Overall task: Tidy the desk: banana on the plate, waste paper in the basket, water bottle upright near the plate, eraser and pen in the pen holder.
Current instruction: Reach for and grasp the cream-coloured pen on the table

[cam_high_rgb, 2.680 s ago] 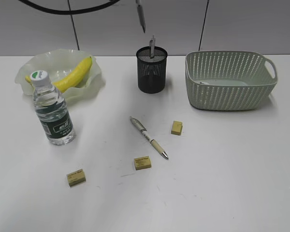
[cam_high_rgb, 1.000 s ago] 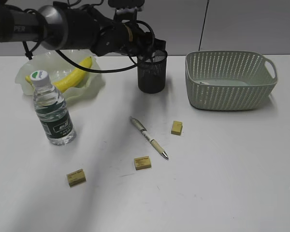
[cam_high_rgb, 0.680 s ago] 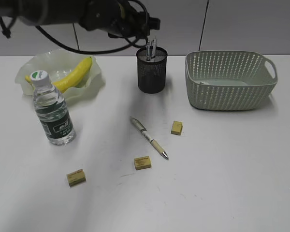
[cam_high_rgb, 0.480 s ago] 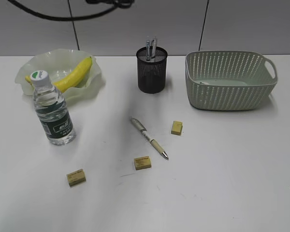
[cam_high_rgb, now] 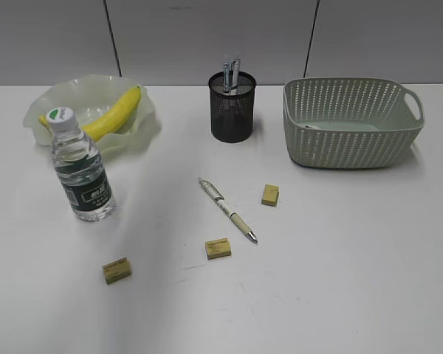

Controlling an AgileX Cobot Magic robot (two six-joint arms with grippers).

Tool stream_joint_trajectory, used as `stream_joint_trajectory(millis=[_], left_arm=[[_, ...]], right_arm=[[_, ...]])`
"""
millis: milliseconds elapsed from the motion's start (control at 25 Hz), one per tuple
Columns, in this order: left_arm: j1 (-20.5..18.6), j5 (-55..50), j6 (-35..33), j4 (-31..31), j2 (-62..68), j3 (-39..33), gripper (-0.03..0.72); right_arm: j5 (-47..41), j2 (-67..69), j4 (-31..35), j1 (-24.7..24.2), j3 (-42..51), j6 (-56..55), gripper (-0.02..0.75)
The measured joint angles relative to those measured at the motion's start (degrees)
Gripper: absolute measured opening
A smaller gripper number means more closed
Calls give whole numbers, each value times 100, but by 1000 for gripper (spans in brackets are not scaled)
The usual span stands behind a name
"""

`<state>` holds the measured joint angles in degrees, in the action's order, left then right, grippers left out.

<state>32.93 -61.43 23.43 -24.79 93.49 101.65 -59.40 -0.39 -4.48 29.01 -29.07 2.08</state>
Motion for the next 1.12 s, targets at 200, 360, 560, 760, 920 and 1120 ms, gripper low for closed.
stream_joint_trajectory(millis=[200,360,560,760,920,1120], left_arm=[[0,-784,-382,85,-721,0,338],[0,-821,-564,376,-1338,-101,314],[0,-821,-965,1057,-2237,-695,309],[0,-820,-1059,1341,-3350,-2092,309],[0,-737,-1071,1408,-4475,-3558,309],[0,-146,-1072,1684,-5837,-5297,309]], right_arm=[[0,0,0,0,0,0,445],[0,0,0,0,0,0,445],[0,0,0,0,0,0,445],[4,0,0,0,0,0,445],[86,0,0,0,-24,13,445],[334,580,2,0,-105,24,445]])
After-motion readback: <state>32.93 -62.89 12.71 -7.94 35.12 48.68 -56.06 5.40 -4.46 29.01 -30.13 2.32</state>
